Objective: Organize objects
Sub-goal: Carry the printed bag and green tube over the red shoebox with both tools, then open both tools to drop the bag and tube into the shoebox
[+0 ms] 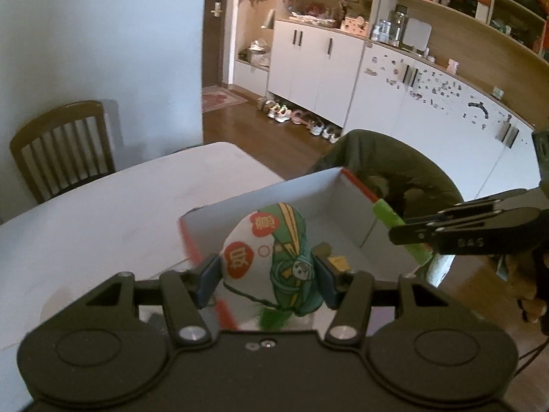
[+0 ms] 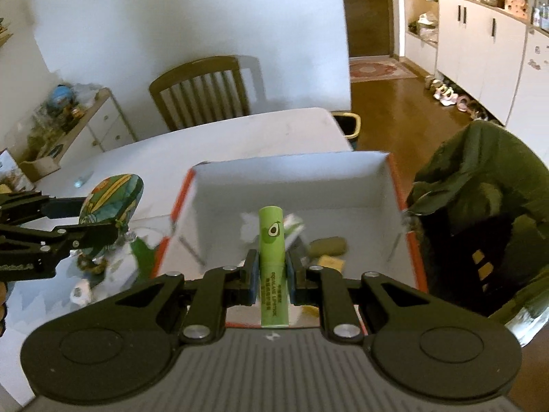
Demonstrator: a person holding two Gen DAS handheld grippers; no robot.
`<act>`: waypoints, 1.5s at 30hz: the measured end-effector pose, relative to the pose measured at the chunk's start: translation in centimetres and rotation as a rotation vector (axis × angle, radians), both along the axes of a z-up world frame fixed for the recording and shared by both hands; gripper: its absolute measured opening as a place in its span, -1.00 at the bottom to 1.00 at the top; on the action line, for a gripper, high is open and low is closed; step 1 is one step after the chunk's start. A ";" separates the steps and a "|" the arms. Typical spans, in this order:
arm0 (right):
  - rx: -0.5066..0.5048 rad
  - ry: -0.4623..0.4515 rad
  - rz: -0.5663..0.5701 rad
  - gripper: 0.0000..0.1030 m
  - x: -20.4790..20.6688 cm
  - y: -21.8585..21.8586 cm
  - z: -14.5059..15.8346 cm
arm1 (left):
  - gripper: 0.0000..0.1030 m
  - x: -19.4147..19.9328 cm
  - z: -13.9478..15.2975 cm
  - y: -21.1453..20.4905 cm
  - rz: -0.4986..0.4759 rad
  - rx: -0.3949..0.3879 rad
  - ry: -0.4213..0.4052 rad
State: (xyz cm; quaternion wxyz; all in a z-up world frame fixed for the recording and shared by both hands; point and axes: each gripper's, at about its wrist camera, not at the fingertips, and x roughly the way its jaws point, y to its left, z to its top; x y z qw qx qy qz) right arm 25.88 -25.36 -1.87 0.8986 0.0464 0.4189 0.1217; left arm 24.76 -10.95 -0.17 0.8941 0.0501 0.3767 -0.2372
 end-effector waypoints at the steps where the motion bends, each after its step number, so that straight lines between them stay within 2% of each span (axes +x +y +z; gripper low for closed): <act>1: -0.002 -0.002 -0.004 -0.68 0.3 -0.5 -0.1 | 0.12 0.3 0.1 -0.6 -0.005 -0.005 0.005; 9: -0.023 0.000 -0.011 -0.68 3.0 -3.4 -1.0 | 0.12 1.8 -0.8 -5.3 -0.048 0.008 0.033; 19: -0.065 0.055 0.020 -0.69 7.1 -4.0 -4.2 | 0.12 3.1 -5.3 -10.0 -0.086 0.087 0.097; 31: -0.128 0.129 0.025 -0.69 12.0 -3.5 -8.5 | 0.12 5.3 -9.1 -11.5 -0.076 0.161 0.161; 45: -0.168 0.210 0.099 -0.69 14.0 -1.4 -11.8 | 0.13 6.5 -11.2 -11.7 -0.094 0.231 0.207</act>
